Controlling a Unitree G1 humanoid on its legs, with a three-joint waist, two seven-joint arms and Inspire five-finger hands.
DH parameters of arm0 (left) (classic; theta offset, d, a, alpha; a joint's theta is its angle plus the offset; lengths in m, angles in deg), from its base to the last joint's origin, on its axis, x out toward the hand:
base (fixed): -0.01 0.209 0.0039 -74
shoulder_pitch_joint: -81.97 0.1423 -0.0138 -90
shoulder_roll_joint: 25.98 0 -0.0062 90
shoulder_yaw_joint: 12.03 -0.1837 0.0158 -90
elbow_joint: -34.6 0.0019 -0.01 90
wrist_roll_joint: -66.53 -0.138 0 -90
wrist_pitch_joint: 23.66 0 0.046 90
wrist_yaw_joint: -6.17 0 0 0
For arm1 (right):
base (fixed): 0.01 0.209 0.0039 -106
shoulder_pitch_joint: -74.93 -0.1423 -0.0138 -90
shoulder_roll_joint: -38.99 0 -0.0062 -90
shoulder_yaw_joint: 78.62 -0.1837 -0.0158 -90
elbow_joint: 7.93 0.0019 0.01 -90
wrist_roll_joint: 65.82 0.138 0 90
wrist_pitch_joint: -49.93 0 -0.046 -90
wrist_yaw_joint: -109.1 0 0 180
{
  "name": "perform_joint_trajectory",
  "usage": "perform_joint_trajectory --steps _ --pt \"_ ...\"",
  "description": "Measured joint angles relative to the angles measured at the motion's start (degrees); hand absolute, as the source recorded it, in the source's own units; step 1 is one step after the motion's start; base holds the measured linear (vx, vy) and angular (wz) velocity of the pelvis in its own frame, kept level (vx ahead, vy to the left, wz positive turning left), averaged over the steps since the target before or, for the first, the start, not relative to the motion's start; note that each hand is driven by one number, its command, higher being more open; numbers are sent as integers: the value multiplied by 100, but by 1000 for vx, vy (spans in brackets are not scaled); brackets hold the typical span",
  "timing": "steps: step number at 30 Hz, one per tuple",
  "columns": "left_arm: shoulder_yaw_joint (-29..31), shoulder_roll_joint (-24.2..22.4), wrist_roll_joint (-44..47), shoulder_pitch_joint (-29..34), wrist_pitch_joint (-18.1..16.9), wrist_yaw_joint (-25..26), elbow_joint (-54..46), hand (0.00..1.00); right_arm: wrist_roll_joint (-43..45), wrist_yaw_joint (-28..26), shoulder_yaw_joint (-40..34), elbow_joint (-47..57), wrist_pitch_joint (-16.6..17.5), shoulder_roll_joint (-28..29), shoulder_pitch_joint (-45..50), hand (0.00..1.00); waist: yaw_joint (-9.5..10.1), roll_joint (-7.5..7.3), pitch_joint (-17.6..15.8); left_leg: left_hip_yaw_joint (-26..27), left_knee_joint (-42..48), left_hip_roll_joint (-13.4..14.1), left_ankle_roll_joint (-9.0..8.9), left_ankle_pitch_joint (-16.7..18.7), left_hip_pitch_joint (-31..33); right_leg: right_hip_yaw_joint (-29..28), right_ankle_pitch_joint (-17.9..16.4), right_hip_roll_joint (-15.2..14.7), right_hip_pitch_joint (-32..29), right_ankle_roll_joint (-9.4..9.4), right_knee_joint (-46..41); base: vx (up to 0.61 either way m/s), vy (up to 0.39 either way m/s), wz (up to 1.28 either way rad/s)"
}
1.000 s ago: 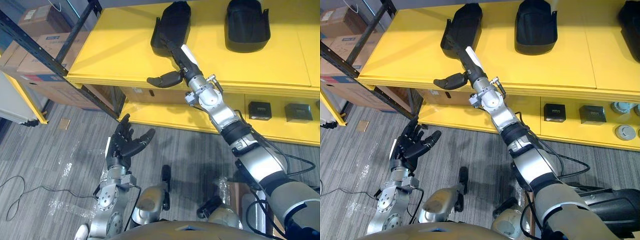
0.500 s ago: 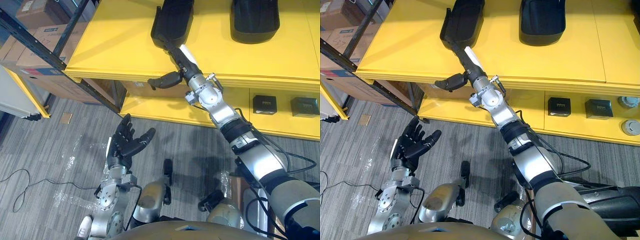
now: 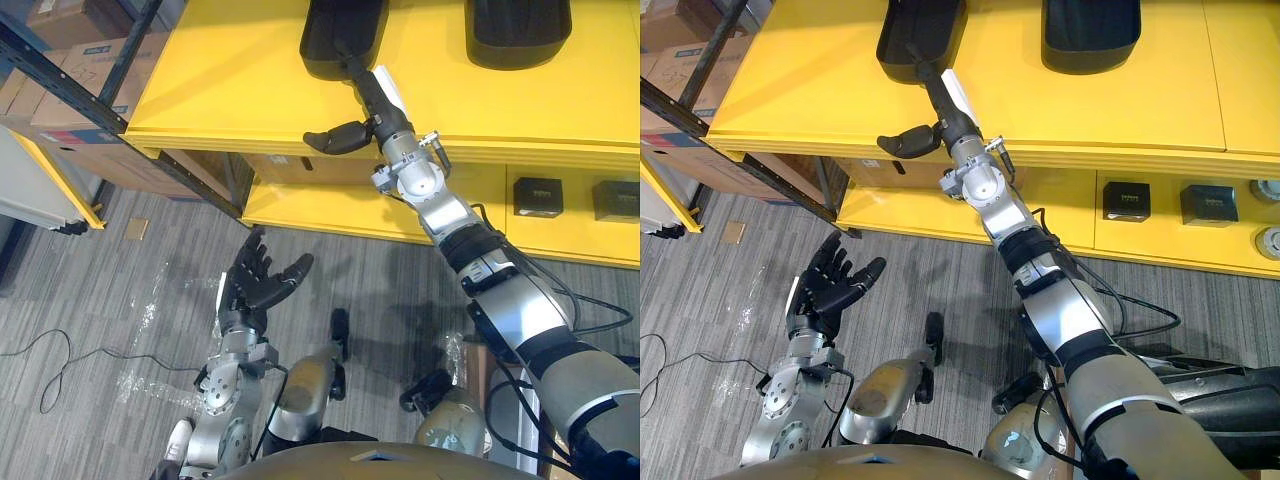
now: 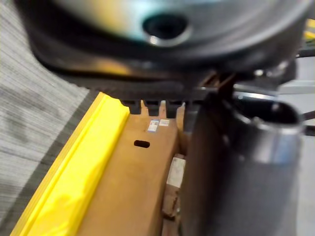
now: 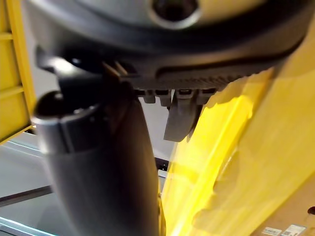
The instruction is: Walk over and take three plastic housings, then place them on the shelf
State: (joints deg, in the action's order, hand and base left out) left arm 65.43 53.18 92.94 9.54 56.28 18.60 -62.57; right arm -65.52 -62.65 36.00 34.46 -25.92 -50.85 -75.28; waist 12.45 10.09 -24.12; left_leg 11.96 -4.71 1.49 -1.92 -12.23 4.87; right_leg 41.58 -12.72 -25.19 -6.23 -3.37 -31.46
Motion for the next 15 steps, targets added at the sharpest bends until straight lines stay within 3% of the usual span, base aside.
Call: perform_joint_trajectory --steps 15 --pt "-4 0 -1 -177 -1 11 0 100 -229 122 -34 -1 19 -4 -148 100 -5 43 -88 21 1 -27 12 -9 48 -18 -3 -46 -68 6 -46 15 -41 0"
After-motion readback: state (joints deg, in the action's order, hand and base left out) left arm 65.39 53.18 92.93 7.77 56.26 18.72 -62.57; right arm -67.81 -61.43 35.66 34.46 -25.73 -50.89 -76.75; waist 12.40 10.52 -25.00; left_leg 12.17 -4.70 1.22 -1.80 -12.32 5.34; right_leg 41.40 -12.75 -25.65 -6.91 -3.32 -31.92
